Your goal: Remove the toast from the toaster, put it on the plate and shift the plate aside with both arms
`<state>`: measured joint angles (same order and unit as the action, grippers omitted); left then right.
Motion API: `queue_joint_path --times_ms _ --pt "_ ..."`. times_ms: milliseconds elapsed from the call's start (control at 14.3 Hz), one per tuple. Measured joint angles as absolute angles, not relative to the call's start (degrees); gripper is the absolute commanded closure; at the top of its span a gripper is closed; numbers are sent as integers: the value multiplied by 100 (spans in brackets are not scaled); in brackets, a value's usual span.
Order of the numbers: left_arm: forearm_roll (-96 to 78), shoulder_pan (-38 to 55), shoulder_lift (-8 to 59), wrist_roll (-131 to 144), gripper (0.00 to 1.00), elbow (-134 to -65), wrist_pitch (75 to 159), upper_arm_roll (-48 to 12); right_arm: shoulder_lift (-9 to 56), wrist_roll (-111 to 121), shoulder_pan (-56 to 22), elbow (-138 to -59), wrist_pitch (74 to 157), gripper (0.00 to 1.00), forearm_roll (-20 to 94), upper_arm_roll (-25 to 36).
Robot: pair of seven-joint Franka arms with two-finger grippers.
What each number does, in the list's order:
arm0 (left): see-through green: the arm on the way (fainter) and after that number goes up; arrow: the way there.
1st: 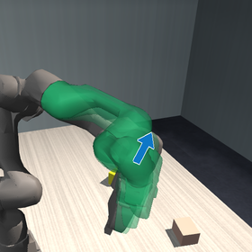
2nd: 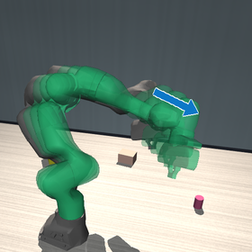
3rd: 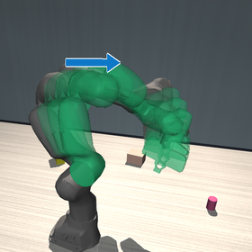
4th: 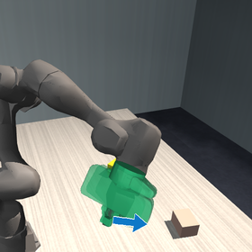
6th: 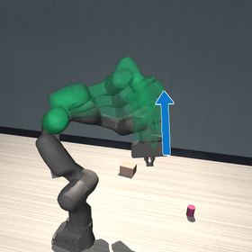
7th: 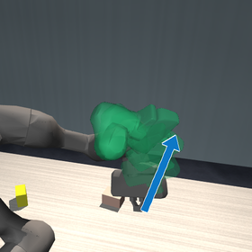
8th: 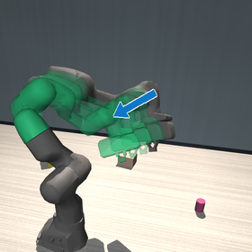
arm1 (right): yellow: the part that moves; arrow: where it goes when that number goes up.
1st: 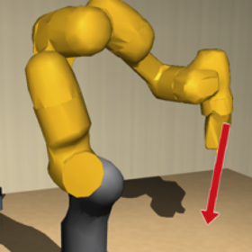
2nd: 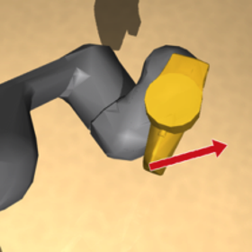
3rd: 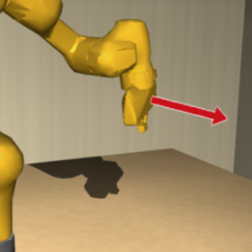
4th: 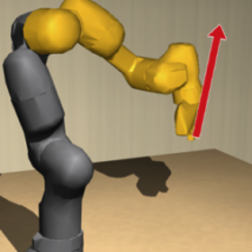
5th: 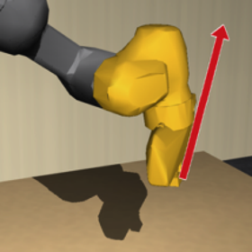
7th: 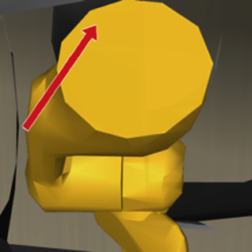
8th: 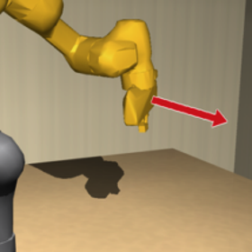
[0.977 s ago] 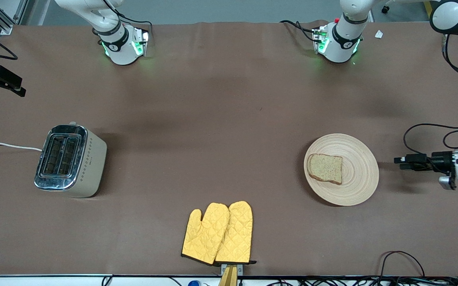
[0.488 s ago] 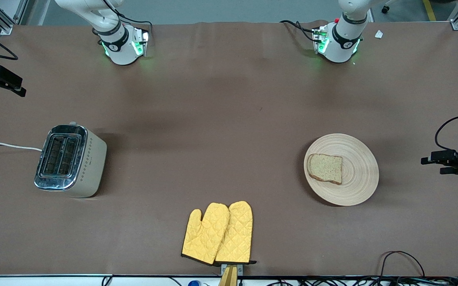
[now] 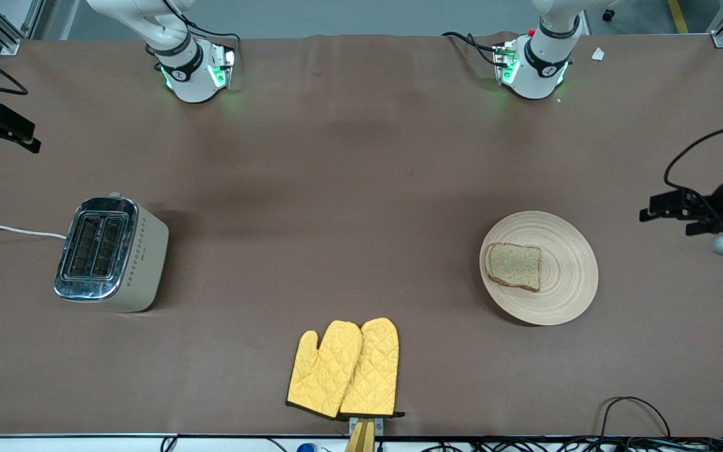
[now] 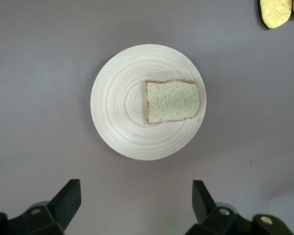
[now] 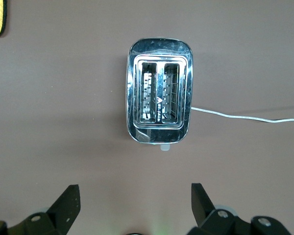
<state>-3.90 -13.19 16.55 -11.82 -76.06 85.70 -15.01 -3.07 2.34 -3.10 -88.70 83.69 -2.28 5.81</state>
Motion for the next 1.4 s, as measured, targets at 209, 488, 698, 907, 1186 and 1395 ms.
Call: queue_joint_path --times_ms 209,488,698,907,1186,1395 --pt "-80 -993 1225 -686 0 -7667 8399 -1557 -307 234 -310 -8870 8370 0 -228 583" --pt "-44 -978 767 -541 0 -8004 8383 -1616 -307 234 -310 -8871 8370 0 -228 585" --pt "-43 -977 444 -491 0 -8465 8543 -1649 -307 234 -310 -8871 8370 0 -228 589" --pt "-43 -926 349 -490 0 -8597 8629 -1663 -307 234 -308 -8871 8370 0 -228 595" --pt "265 -153 274 -128 0 -8597 8633 -1349 -307 234 -308 -8871 8370 0 -228 597" --pt "321 222 206 -30 0 -8595 8644 -979 -307 234 -308 -8871 8370 0 -228 600"
